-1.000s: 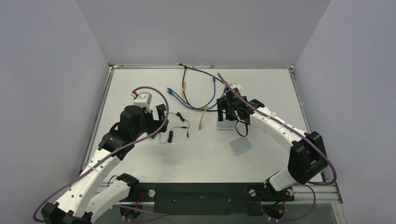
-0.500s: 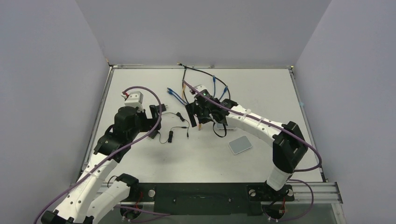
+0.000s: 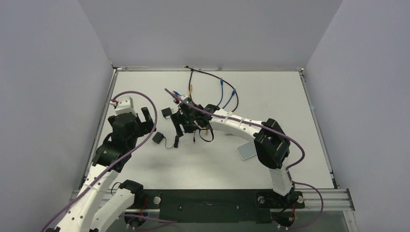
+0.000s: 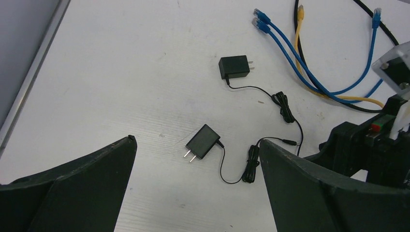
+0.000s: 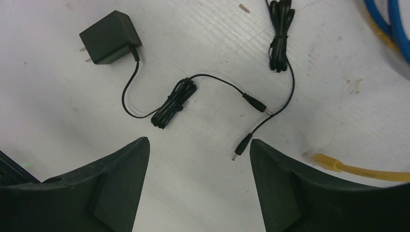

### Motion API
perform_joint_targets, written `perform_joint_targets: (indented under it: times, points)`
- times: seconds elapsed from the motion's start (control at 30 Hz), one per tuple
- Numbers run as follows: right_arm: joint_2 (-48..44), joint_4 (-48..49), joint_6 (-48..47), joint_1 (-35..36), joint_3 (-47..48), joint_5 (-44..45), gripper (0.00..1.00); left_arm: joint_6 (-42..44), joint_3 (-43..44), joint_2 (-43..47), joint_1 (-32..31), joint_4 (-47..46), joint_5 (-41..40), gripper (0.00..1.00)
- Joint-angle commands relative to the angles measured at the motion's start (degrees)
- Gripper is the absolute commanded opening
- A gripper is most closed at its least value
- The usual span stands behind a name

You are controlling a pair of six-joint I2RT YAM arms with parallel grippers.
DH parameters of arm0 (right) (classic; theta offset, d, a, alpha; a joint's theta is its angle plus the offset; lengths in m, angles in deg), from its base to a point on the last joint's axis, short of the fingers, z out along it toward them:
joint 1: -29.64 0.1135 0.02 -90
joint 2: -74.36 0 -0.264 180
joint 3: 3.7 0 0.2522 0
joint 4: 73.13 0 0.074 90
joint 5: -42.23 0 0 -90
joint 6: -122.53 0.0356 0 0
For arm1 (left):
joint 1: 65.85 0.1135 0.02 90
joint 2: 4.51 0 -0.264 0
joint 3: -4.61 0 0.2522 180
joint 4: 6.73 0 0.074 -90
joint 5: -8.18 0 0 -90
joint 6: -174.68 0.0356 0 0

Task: Insert the plug into the switch port
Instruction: Pick up the power from the center of the board.

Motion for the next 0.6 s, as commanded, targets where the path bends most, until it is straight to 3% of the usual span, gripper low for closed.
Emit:
perform_joint_targets:
  times: [0.0,0.57]
  points:
    - [2.0,1.8,6.9,1.4,2.9,0.0,0.71,-1.0,2.2,1.2,0.6,0.0,-2.9,0.99]
    - [9.4,6.1,21.0,2.9,4.6,3.8,0.68,-1.5,1.8,3.8,0.7,0.4,-3.3,0.99]
